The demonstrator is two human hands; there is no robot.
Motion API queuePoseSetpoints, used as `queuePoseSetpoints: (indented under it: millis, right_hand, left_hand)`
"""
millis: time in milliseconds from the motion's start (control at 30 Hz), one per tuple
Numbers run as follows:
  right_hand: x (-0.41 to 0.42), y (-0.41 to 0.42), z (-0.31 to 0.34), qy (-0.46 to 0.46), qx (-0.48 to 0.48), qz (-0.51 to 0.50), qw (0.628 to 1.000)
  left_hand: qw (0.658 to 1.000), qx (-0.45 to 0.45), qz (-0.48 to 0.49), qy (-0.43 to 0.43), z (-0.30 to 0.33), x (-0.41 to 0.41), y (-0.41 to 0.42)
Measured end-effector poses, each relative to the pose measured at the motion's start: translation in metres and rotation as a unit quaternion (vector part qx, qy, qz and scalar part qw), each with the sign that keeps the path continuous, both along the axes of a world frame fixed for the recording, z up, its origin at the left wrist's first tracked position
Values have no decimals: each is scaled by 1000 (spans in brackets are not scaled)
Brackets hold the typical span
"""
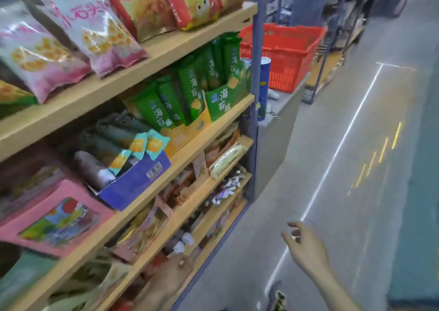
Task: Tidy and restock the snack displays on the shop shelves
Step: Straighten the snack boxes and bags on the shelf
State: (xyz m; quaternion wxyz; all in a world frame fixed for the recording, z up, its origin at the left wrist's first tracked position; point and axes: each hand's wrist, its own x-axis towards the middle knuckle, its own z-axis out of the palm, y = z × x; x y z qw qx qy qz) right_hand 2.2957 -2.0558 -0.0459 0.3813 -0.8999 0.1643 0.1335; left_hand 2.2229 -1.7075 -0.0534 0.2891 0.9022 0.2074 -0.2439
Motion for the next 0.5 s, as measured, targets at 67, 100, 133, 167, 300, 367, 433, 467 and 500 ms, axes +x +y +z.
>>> queuePoseSetpoints:
  millis: [67,100,133,167,300,367,433,467,500]
  right_hand:
    - [53,6,23,-36,9,53,998]
    - [78,12,36,-57,15,80,995]
    - [100,20,52,-80,23,107,991]
    - [122,29,68,-108,33,134,985]
    - [189,67,129,-211,59,206,954]
    - [210,82,152,-251,68,228,938]
    - [221,93,171,-282,81,246,924]
    - [224,96,178,-290,84,251,920]
    - [226,98,181,-291,86,254,918]
  left_hand:
    - [998,6,51,-20,13,10,-13]
    - [997,9,69,-38,24,18,-21]
    - [995,12,87,-50,37,27,-28]
    - [992,5,106,-70,50,37,-34]
    - [975,35,149,-162,108,83,-57]
    - [959,48,150,-236,134,106,-65]
    - [947,38,135,-288,156,125,-72]
    - [944,34,127,-302,163,132,-74]
    - [940,27,121,-317,168,139,-76]
